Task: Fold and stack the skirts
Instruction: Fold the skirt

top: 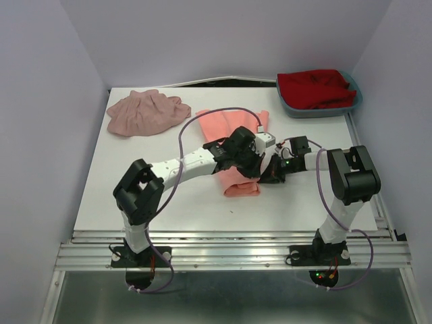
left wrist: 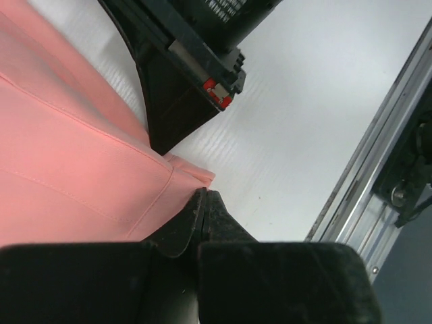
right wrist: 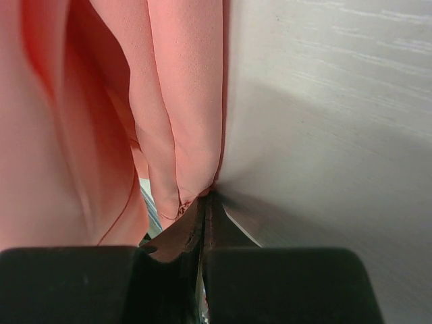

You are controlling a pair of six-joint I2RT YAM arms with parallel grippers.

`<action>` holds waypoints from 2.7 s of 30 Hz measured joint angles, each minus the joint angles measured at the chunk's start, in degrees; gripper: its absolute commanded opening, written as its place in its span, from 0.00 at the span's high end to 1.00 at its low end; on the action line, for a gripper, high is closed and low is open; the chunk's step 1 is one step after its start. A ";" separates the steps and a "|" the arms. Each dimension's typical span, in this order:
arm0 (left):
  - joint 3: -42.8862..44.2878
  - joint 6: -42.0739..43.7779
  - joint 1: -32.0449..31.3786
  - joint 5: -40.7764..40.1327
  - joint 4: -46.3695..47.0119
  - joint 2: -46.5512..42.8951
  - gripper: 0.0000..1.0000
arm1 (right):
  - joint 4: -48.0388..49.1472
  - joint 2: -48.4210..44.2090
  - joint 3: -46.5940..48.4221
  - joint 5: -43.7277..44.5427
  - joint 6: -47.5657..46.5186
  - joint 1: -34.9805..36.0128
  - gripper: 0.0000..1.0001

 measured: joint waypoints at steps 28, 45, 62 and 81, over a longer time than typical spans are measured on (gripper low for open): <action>-4.68 2.89 0.33 1.86 3.58 0.48 0.28 | -12.68 -5.25 3.96 5.07 -8.85 -0.07 0.54; -21.00 -1.03 19.10 22.23 11.61 -11.69 0.49 | -15.82 -8.79 20.33 1.42 -11.02 1.57 0.51; -23.08 -8.66 27.12 31.19 18.03 4.13 0.60 | -7.58 4.33 9.38 -0.83 -7.10 5.97 0.67; -19.23 16.72 7.54 3.78 5.31 -24.92 0.19 | -20.26 -8.37 26.01 -1.75 -18.03 5.99 0.51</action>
